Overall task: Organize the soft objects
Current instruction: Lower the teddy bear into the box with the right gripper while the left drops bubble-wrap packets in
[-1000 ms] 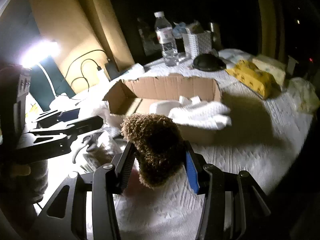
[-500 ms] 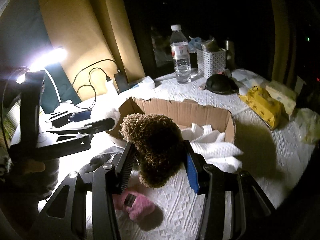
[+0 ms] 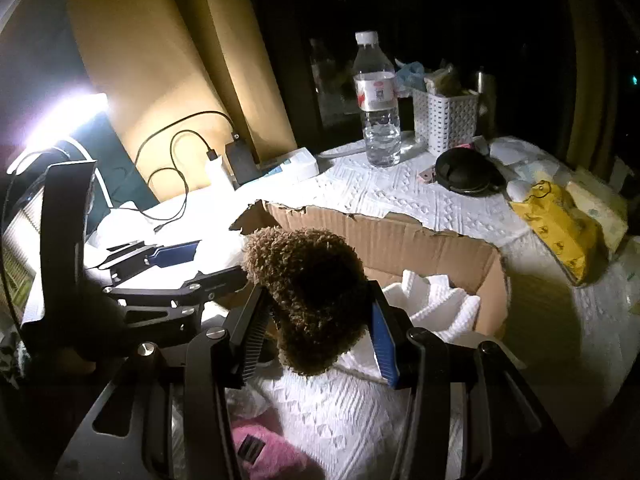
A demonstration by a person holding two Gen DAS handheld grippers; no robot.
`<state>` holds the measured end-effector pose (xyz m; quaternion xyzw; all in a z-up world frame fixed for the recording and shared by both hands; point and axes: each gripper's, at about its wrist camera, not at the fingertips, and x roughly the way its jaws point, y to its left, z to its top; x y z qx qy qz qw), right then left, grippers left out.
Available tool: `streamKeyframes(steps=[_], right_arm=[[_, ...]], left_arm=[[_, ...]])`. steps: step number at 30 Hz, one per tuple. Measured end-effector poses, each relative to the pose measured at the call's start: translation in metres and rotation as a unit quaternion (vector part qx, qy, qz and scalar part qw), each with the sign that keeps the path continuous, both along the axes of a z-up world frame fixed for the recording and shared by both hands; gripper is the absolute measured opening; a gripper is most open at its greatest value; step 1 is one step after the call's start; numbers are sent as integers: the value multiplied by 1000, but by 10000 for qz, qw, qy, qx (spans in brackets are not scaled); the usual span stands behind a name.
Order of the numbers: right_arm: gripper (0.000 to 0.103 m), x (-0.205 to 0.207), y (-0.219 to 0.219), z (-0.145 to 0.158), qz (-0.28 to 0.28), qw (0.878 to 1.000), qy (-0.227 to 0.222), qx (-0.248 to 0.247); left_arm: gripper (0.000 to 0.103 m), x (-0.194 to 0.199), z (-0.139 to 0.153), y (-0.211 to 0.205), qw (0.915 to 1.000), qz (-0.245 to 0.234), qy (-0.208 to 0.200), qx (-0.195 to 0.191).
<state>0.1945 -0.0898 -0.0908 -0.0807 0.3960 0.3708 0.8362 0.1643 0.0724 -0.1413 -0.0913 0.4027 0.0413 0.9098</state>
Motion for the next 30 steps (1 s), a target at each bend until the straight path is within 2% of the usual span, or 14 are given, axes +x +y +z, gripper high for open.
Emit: streamKeyframes(steps=[3, 18, 25, 30], right_arm=[[50, 6, 5, -8, 18, 10000, 54, -7], [50, 24, 25, -53, 51, 9983, 491, -295], [63, 21, 21, -53, -72, 9980, 457, -437], [64, 17, 12, -47, -219, 9981, 327, -479]], left_arm=[[70, 0, -3, -1, 10000, -42, -13, -29], [71, -5, -1, 10, 10000, 58, 19, -66], [71, -6, 1, 8, 10000, 60, -5, -42], [71, -10, 8, 5, 10000, 39, -65, -24]])
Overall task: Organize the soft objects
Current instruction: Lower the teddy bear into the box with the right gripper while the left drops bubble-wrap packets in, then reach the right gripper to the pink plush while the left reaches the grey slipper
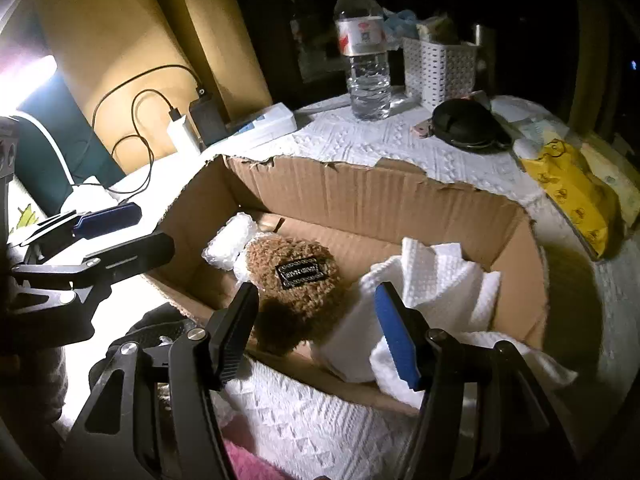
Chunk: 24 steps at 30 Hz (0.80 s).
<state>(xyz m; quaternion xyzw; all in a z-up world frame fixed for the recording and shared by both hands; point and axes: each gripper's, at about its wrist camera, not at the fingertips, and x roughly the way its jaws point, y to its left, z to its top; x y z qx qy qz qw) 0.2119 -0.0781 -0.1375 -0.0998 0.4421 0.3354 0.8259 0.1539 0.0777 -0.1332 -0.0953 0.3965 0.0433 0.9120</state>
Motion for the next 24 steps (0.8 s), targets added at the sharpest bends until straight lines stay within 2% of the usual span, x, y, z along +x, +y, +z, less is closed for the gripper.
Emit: streamKeyframes(steps=[18, 24], right_arm=[[64, -48, -27, 42, -41, 9991, -314, 275], [64, -64, -33, 47, -71, 9988, -363, 333]], left_arm=[[72, -39, 26, -24, 9997, -136, -191, 58], [78, -57, 28, -27, 9997, -178, -169, 58]])
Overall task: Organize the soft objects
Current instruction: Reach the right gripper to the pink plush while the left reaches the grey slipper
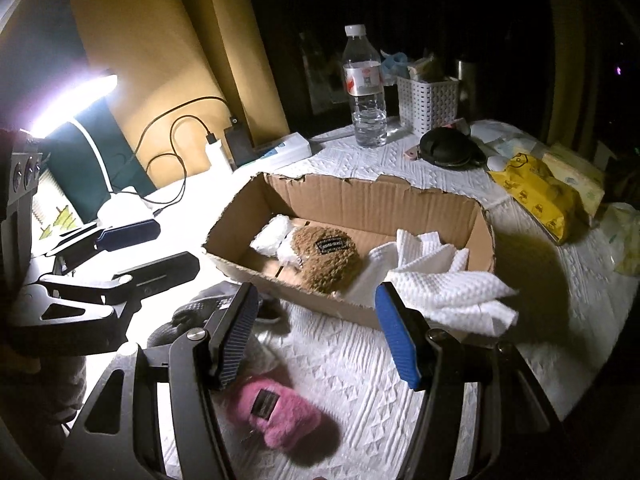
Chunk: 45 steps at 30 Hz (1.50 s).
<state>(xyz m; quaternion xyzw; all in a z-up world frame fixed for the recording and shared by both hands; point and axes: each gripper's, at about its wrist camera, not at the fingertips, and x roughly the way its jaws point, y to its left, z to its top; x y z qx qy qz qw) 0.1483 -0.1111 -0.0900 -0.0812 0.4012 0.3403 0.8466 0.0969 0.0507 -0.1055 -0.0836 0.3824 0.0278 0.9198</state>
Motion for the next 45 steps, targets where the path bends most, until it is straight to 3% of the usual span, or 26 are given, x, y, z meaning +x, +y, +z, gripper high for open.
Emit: streamKeyframes(steps=[15, 25, 29, 32, 33, 36, 37, 44, 45], right_arm=[[64, -23, -15, -10, -175, 9998, 116, 58], [64, -31, -21, -41, -219, 9987, 459, -14], [64, -32, -23, -47, -244, 9982, 543, -16], [64, -36, -23, -53, -223, 9978, 621, -40], [64, -38, -22, -55, -198, 9975, 672, -25], [64, -43, -19, -65, -104, 9965, 825, -21], [64, -44, -17, -67, -87, 9963, 852, -44], [64, -51, -6, -79, 67, 9948, 1004, -177], [64, -52, -4, -82, 81, 9944, 1038, -204]], left_arm=[[78, -24, -29, 1, 9992, -57, 386, -48], [78, -21, -54, 0, 9979, -9, 641, -53], [78, -21, -59, 7, 9979, 52, 609, -230], [74, -24, -59, 17, 9980, 169, 441, -413], [63, -24, -60, 22, 9975, 190, 451, -504], [56, -21, -65, 24, 9969, 156, 499, -583], [48, -20, -67, 24, 9966, 113, 528, -628], [49, -15, -78, 33, 9927, 142, 663, -994], [53, -14, -79, 34, 9923, 159, 684, -1024]])
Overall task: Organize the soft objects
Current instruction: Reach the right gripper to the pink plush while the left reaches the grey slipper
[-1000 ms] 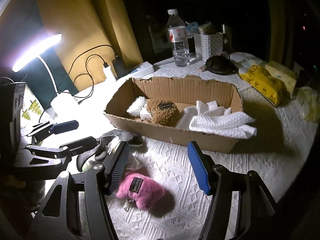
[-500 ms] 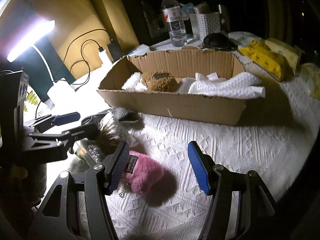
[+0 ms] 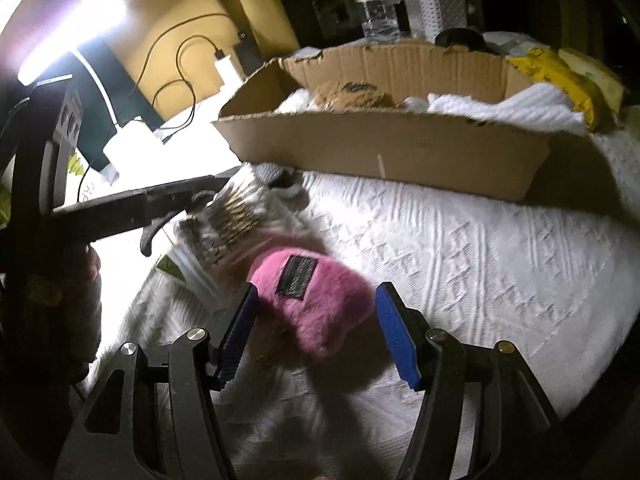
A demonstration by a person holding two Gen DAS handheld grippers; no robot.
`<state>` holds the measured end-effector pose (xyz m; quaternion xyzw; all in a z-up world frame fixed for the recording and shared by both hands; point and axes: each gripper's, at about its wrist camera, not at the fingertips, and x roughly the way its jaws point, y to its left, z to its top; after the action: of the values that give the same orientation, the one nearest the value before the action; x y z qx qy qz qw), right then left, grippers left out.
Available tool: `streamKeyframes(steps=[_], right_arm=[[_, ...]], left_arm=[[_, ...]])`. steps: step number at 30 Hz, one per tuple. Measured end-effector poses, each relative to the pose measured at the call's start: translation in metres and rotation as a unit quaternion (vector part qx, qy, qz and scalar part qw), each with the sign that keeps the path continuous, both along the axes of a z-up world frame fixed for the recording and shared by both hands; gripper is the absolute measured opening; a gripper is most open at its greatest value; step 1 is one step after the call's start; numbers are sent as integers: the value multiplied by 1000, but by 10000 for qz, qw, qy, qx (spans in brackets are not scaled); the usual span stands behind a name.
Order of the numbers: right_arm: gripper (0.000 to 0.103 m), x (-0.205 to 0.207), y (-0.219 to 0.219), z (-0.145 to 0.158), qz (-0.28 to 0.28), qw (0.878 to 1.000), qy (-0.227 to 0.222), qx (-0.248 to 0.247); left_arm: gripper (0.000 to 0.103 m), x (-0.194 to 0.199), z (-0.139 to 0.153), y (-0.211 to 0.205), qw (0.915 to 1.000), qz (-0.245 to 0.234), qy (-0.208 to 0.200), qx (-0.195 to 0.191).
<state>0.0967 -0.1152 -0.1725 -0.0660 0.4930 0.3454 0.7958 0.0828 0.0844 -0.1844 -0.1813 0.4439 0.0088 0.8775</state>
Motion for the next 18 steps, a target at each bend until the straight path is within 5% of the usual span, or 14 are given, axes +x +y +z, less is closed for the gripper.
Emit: streamKeyframes(steps=[4, 8, 11, 18], right_arm=[[64, 1, 3, -7, 29, 9999, 126, 1], [61, -1, 6, -9, 82, 9999, 108, -20], [54, -1, 6, -8, 133, 9998, 122, 26], [46, -3, 1, -2, 175, 9998, 60, 88]], left_arm=[[69, 2, -8, 6, 9997, 160, 121, -112], [69, 4, -10, 8, 9997, 113, 38, -194], [54, 5, -12, 8, 9995, -22, 12, -326], [44, 0, -1, 2, 9996, -129, -160, -175]])
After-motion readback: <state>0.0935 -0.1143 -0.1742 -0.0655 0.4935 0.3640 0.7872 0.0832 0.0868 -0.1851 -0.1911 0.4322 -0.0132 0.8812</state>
